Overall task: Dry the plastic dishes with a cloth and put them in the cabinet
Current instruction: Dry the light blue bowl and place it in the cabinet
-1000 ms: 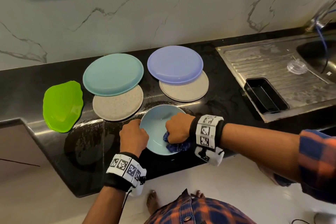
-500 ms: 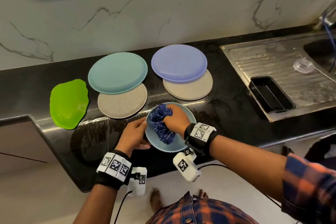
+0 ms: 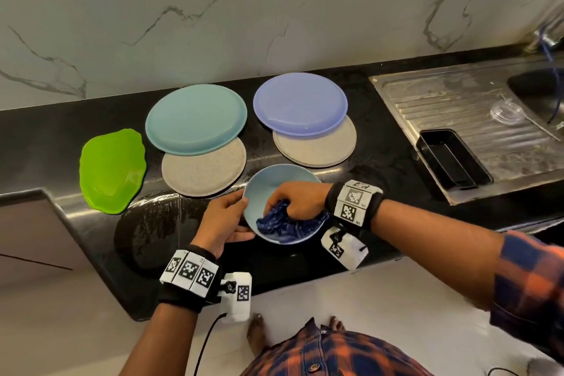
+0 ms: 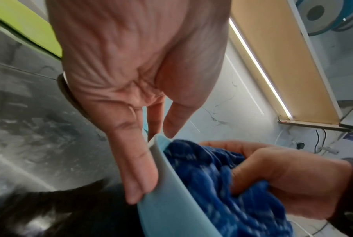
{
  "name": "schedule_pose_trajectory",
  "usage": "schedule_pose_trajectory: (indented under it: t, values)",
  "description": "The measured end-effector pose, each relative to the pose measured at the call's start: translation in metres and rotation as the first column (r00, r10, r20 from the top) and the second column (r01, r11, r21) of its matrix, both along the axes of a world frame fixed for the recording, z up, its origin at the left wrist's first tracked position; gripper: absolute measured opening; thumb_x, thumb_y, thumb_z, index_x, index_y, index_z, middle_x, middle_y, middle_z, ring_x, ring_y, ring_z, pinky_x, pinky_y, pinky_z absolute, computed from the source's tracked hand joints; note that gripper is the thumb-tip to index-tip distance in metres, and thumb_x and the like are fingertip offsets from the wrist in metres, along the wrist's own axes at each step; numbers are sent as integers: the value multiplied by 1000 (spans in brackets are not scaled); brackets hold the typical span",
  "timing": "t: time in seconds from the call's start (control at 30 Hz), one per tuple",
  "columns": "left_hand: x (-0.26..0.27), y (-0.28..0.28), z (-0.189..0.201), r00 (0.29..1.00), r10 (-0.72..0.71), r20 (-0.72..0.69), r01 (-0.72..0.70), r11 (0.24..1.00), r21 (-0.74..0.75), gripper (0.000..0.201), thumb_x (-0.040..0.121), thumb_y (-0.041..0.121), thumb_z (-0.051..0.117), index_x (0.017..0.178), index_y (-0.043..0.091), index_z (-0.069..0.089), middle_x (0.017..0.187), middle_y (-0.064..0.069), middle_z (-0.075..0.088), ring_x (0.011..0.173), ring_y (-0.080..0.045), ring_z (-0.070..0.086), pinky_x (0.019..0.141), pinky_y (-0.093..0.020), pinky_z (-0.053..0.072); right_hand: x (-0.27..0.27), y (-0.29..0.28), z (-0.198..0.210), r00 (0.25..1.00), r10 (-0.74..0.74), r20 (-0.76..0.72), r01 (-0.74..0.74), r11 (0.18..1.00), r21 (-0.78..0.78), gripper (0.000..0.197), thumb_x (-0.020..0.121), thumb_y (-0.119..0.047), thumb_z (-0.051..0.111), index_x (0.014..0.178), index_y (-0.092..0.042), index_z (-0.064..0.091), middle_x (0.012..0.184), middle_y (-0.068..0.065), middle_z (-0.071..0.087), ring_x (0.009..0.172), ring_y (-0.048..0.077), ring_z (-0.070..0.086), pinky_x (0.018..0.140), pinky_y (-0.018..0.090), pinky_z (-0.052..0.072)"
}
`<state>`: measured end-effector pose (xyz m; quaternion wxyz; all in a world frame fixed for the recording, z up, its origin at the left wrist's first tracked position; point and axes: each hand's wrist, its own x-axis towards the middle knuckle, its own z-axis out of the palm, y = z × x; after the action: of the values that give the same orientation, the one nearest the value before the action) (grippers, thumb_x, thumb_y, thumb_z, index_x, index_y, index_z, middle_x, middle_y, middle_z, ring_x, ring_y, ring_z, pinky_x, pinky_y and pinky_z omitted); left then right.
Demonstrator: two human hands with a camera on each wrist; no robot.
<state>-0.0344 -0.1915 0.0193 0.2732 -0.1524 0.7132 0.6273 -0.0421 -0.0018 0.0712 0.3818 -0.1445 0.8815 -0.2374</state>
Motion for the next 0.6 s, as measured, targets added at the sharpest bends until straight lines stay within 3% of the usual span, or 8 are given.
schedule_pose_trajectory:
  t: [0.13,0.27,0.4,0.5,0.6]
  values:
    - [-2,4,-2,998,-24,-60,21,998,-52,23,103,22,51,121,30,63,91,-7,74,56,-15,69,52,-30,59,-3,-5,-9,990,-127,-68,123,991,-50,52,84,1,50,128,-23,62,120,6,67,108,25,61,97,40,48]
    - [-7,-1,-12,978,-88,-192,43,973,-227,32,94,13,54,117,30,70,102,-7,74,79,-23,74,59,-44,62,12,-13,-25,997,-48,-57,46,998,-45,63,81,3,51,134,-30,61,130,2,64,116,26,57,102,39,45]
    - [-12,-7,-14,950,-175,-258,64,920,-388,31,84,26,59,103,46,70,92,5,76,84,-21,73,67,-46,62,11,0,-9,965,262,-26,-259,962,82,65,78,9,46,128,-28,67,127,2,68,113,26,59,101,33,46]
    - [-15,-2,-15,946,-202,-253,85,910,-407,28,90,21,60,110,36,73,85,1,76,70,-20,74,62,-43,62,3,10,8,875,485,-12,-462,841,283,56,83,4,51,120,-33,72,117,-3,72,104,23,65,89,30,52]
    - [-20,0,-14,918,-282,-280,125,873,-471,29,92,24,58,114,36,72,82,3,76,67,-19,73,67,-41,63,-7,17,12,815,570,-103,-491,775,397,51,85,-3,57,118,-40,71,113,-5,73,99,23,66,79,29,52]
